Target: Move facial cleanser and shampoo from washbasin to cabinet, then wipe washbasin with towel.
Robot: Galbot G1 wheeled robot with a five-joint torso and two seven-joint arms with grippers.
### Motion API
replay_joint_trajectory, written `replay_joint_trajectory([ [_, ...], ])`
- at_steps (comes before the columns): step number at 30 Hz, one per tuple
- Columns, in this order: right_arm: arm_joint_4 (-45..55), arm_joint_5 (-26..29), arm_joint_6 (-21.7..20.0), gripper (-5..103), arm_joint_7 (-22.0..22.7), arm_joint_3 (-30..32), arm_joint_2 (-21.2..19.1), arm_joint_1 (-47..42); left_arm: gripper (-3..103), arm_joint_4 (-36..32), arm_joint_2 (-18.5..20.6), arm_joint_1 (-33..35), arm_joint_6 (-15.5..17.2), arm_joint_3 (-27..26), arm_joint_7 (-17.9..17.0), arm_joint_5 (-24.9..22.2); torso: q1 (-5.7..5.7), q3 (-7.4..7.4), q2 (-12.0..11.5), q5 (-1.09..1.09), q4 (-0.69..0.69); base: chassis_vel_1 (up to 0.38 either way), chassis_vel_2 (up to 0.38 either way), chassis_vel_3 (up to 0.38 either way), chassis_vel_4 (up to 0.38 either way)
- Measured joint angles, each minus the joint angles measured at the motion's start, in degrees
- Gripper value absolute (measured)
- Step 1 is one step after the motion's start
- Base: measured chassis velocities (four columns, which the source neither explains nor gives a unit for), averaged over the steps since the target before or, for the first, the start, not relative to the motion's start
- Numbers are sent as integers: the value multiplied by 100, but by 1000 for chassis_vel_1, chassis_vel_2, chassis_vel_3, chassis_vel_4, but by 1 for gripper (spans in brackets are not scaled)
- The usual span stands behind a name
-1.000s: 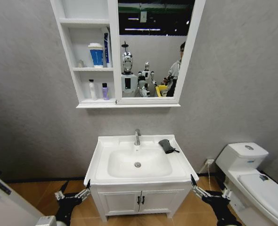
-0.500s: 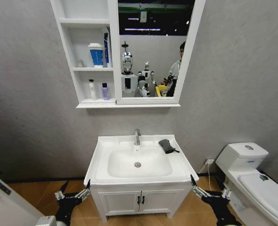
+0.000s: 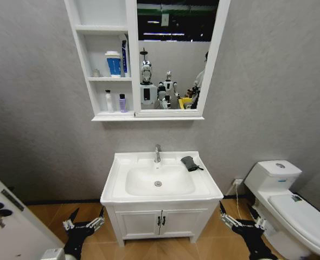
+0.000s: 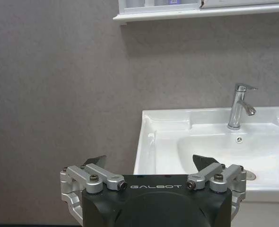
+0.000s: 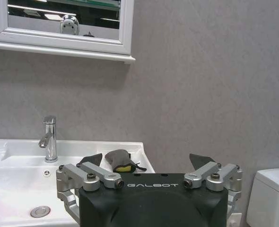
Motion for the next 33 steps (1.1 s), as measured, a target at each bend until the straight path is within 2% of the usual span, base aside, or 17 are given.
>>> replay_joint_trajectory([
  [1,0,1,0,100,0,0,0,0,100,0,0,0,0,0,0,0,0,0,-1,-5,0,218,-259,-226,226],
  [3,-1,1,0,100,0,0,0,1,100,0,0,0,0,1,0,0,1,0,0,0,-1,226,-259,-249,216],
  [5,0,2,0,100,0,0,0,0,100,0,0,0,0,0,0,0,0,0,0,-7,0,275,-288,-252,241],
  [8,-1,2,0,100,0,0,0,0,100,0,0,0,1,0,0,0,0,0,0,2,0,301,-295,-324,301],
  [11,-1,2,0,100,-1,-1,0,0,100,0,0,0,0,0,0,0,0,0,0,-6,0,312,-350,-323,330],
  [14,-2,3,0,100,-1,-1,0,0,100,0,0,0,0,0,0,0,0,0,0,3,1,381,-351,-375,329],
  [16,-2,3,0,100,-1,-1,-1,0,100,0,0,0,1,0,2,0,2,1,-1,1,-1,389,-390,-356,355],
  [17,-2,3,0,100,-1,-1,0,0,100,1,0,0,1,0,0,0,-2,-2,1,-8,0,322,-390,-356,351],
  [20,-2,3,0,100,-1,0,-2,-1,100,1,0,0,1,2,1,0,-1,0,0,2,1,396,-359,-365,369],
  [23,-1,2,1,100,-1,0,0,-1,100,2,0,0,1,0,0,0,-4,-2,2,-11,0,371,-368,-362,365],
  [24,-2,3,0,100,-1,-1,-1,-1,100,1,0,0,1,-1,-1,0,-2,-1,2,3,0,387,-333,-342,318],
  [26,-2,3,0,100,-1,0,-1,0,100,0,0,0,1,1,2,0,2,1,-1,4,0,370,-354,-361,318],
  [27,-1,2,1,100,-1,0,0,-1,100,2,0,0,1,0,0,0,0,0,1,-13,-1,353,-344,-344,371],
  [28,-1,2,1,100,-1,0,0,-1,100,2,0,0,1,0,0,0,0,0,1,-13,-1,353,-344,-344,371],
  [30,-3,3,0,100,-1,-1,-2,0,100,1,0,0,1,2,2,0,2,1,-1,5,1,362,-333,-342,335],
  [31,-3,3,0,100,-1,-1,-2,0,100,1,0,0,1,2,2,0,2,1,-1,5,1,373,-322,-340,344],
  [33,-2,2,1,100,-1,-1,0,-2,100,2,0,0,1,0,0,0,-2,-1,1,-11,-1,317,-377,-335,318],
])
